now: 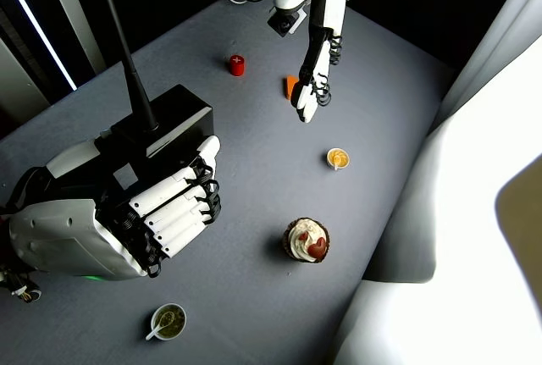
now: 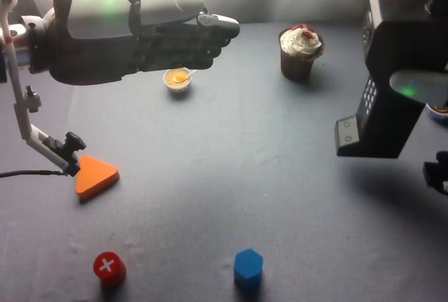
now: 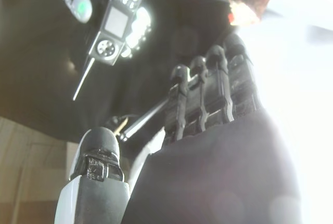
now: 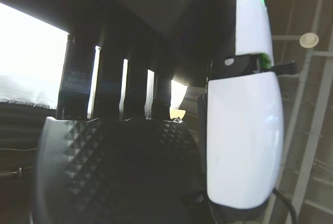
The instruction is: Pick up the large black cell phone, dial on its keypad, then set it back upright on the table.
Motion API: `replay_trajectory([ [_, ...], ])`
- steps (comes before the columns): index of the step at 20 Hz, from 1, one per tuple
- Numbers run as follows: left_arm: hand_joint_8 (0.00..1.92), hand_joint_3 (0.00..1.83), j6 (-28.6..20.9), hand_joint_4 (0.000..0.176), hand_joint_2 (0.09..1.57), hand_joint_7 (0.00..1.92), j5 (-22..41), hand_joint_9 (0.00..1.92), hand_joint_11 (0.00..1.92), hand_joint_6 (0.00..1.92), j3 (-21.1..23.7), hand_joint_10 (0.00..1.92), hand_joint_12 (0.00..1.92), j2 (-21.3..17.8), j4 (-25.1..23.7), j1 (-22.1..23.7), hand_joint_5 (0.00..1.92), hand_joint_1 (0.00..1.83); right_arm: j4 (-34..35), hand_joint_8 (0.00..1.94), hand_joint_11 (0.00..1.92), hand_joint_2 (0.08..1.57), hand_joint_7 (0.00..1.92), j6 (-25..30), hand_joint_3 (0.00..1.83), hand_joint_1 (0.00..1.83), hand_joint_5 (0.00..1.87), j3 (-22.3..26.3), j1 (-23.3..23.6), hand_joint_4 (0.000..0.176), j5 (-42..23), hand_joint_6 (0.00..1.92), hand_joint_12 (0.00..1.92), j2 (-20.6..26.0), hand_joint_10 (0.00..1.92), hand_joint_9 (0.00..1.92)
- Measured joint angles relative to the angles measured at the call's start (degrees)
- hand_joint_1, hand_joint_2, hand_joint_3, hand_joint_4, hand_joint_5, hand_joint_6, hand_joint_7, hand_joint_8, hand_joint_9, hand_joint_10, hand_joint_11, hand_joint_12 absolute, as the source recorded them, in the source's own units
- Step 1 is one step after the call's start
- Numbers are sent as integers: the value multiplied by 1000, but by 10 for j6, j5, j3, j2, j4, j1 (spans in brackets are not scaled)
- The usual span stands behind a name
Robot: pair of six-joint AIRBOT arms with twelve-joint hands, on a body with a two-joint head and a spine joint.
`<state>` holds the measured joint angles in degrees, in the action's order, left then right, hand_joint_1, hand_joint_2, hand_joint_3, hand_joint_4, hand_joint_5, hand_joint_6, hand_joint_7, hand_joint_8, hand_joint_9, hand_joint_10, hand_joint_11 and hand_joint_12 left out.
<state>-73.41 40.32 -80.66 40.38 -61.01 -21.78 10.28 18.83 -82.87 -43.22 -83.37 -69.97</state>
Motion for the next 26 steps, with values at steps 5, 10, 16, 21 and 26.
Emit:
replay_trajectory([
  [5,5,0,0,0,1196,171,0,121,0,5,-2,6,360,0,3,0,218,0,14,1188,985,1126,819,1,1,1372,1039,0,-10,0,-2,746,1051,-1,1289,920],
  [10,2,0,0,0,1196,163,0,124,0,4,-2,4,329,1,4,0,217,0,21,1129,998,1112,869,1,0,1378,1053,0,-15,0,-5,709,1033,-1,1252,946],
  [16,3,0,0,0,1199,164,0,118,0,4,-2,4,298,1,5,-3,212,0,23,1188,983,1126,825,2,1,1373,1033,0,-28,0,-19,745,1048,-3,1289,920],
  [21,1,0,0,0,1196,158,-2,110,0,1,-2,0,280,1,5,-7,220,0,27,1157,987,1120,837,2,0,1374,1048,-3,-35,0,-22,749,1025,-5,1267,925],
  [26,5,0,0,0,1196,181,-1,125,0,5,-2,5,338,1,4,-8,234,0,34,1169,984,1119,851,2,0,1375,1040,-4,-54,0,-29,733,1041,-6,1264,928],
])
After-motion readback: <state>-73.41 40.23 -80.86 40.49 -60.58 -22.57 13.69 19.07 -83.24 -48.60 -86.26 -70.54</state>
